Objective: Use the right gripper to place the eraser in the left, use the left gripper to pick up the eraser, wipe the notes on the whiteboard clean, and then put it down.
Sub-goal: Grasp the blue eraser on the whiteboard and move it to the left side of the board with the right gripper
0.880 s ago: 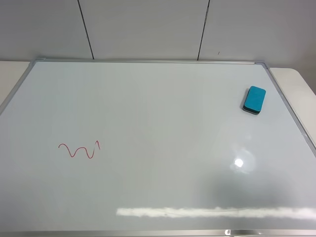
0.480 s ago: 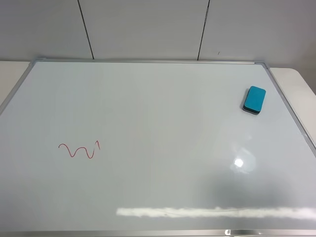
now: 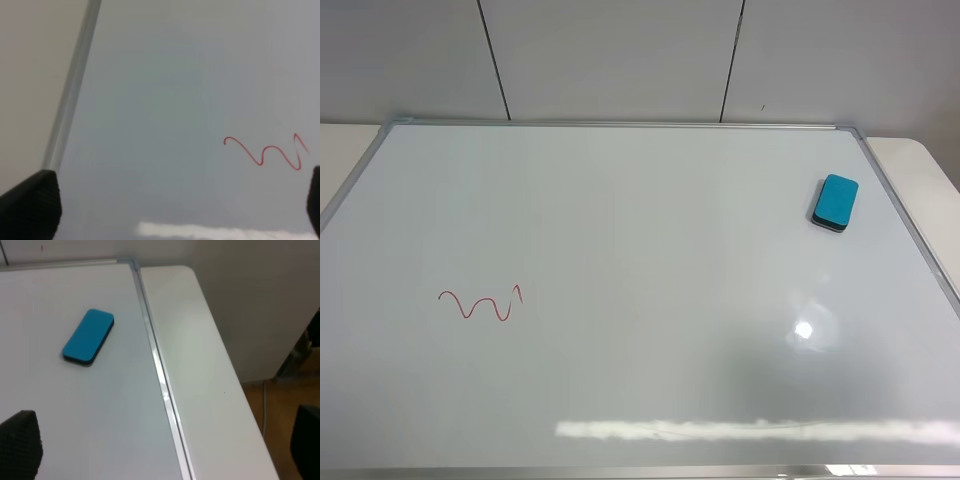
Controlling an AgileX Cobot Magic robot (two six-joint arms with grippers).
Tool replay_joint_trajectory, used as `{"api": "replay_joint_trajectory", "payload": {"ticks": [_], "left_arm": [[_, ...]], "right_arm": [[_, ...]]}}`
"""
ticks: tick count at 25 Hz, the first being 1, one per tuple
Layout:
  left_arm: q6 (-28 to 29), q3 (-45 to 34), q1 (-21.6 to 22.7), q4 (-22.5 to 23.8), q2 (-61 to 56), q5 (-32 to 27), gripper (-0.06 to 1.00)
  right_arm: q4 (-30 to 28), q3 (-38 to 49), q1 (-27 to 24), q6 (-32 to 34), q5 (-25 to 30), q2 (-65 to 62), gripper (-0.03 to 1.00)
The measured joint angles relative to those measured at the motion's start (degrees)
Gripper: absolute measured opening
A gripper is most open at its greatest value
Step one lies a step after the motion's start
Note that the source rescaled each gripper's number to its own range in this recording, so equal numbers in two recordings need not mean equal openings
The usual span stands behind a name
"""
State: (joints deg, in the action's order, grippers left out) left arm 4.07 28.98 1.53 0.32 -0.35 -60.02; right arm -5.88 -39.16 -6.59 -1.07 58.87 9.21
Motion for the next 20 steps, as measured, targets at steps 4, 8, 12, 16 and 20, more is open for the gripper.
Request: {"api": "replay_joint_trajectory", "payload": {"ticks": [4, 8, 12, 16, 20], "left_arm": [[0.0, 0.0, 0.0, 0.0, 0.0, 0.0, 1.00], [0.0, 0.0, 0.0, 0.0, 0.0, 0.0, 1.00], [0.0, 0.0, 0.0, 0.0, 0.0, 0.0, 1.00], [0.0, 0.0, 0.0, 0.0, 0.0, 0.0, 1.00], [0.0, 0.0, 0.0, 0.0, 0.0, 0.0, 1.00]], "right_arm": [[-0.7, -6.1, 0.0, 0.1, 0.0, 9.9, 1.00], [-0.8, -9.5, 0.0, 0.1, -0.4, 18.3, 1.00], [-0.2, -10.8, 0.0, 0.1, -2.6, 28.2, 1.00], [1.5, -10.9, 0.0, 0.2, -6.9, 39.8, 1.00], [2.5, -11.8, 0.0, 2.7, -8.3, 53.0, 0.92]]}}
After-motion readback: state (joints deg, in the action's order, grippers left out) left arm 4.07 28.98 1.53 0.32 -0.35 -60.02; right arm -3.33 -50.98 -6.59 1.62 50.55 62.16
